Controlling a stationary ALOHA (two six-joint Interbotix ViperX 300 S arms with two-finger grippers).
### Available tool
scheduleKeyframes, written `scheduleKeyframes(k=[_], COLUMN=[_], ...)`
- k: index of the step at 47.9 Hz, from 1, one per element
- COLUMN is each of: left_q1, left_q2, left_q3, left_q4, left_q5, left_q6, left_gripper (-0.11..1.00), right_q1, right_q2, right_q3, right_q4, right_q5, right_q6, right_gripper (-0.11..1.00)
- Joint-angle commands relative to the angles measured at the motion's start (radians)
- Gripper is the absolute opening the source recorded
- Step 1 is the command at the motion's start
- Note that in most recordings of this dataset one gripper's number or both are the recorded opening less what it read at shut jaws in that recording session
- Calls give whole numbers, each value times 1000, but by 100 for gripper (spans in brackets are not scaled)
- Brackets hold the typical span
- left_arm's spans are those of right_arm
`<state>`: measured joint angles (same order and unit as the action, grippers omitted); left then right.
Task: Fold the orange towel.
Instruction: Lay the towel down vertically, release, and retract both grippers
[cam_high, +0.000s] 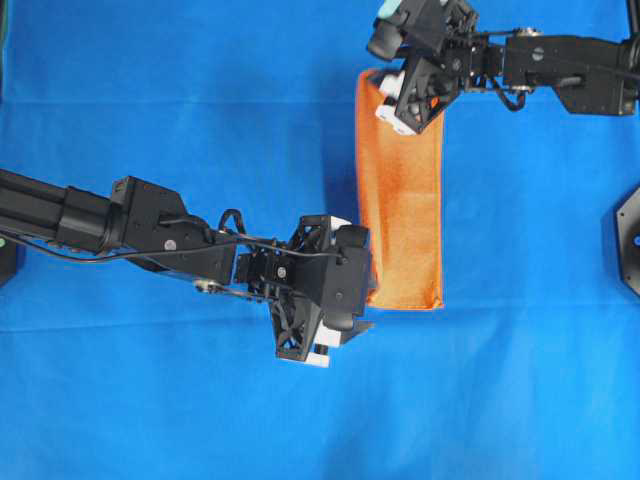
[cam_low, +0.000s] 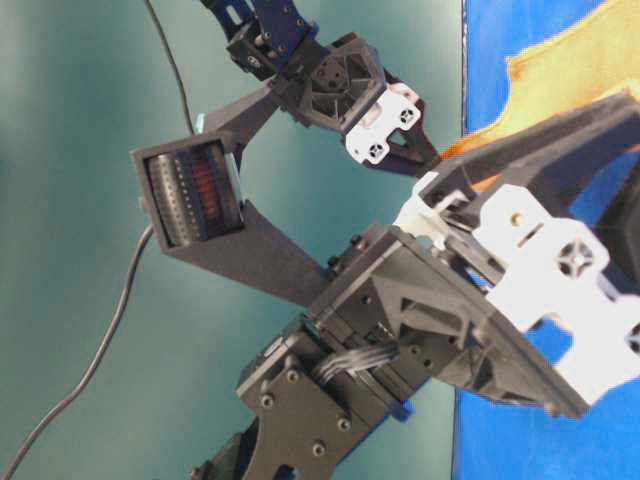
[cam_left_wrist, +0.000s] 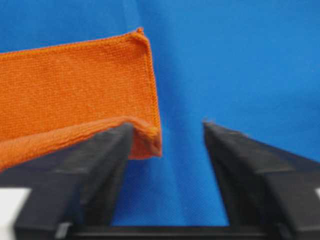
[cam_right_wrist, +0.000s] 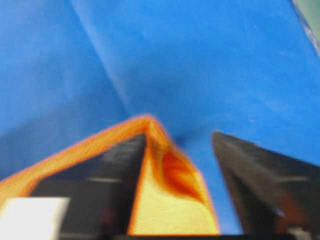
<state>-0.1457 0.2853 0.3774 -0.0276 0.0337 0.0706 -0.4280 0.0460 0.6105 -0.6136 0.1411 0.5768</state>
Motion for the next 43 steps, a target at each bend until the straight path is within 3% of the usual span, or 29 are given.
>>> scheduleKeyframes(k=[1, 9, 26, 35, 43], left_q1=[5, 15, 32, 51, 98], left_q2=[-28, -46, -224, -322, -399], left_q3=[-15, -6, 66, 164, 273], left_q4=[-2, -2, 0, -2, 0], left_q5=[-5, 26, 222, 207, 67], left_q6=[2, 8, 9, 2, -3], left_gripper=[61, 80, 80, 80, 80], right_q1=[9, 9, 17, 38, 89], right_q2=[-17, -32, -244, -443, -637], right_q3=[-11, 3, 123, 273, 396], right_q4=[-3, -3, -3, 11, 32], right_q5=[0, 6, 44, 31, 17], right_q6=[0, 5, 11, 26, 54], right_gripper=[66, 65, 66, 66, 66])
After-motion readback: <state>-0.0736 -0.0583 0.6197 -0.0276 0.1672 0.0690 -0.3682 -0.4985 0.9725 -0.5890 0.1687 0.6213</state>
